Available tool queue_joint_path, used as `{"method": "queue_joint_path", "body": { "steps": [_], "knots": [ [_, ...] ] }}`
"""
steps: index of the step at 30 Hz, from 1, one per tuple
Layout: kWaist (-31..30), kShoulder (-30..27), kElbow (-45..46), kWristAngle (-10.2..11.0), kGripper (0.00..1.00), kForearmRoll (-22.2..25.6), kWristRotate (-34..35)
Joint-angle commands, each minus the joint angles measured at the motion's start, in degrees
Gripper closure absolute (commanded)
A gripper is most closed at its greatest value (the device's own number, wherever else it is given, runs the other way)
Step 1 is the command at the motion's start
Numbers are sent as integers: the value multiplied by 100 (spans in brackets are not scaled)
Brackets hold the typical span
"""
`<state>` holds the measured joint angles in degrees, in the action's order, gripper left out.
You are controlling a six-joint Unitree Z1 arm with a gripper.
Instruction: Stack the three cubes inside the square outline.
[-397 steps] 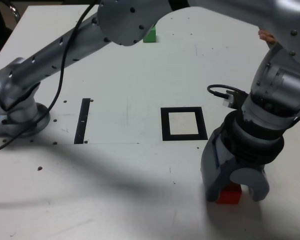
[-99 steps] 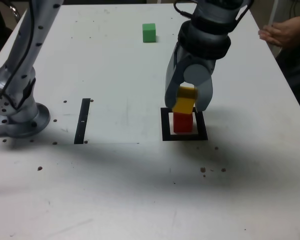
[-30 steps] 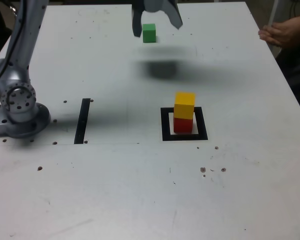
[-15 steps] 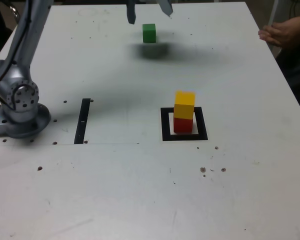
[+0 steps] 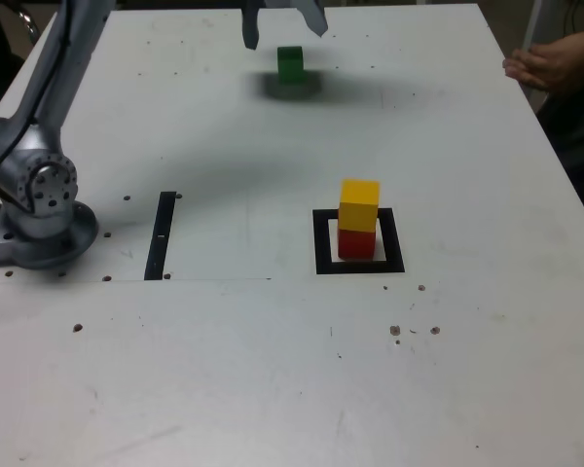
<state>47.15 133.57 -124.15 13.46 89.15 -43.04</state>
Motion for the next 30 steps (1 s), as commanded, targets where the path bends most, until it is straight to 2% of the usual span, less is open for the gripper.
{"method": "queue_joint_path", "body": {
  "steps": [1, 12, 21, 26, 30],
  "knots": [
    [7, 192, -128, 21, 1, 10, -20],
    [19, 754, -526, 15, 1, -12, -30],
    [4, 856, -606, 9, 5, 29, -30],
    [-12, 884, -636, -46, 13, 68, -13],
    [-13, 909, -639, -127, 26, 81, 14]
  ]
}}
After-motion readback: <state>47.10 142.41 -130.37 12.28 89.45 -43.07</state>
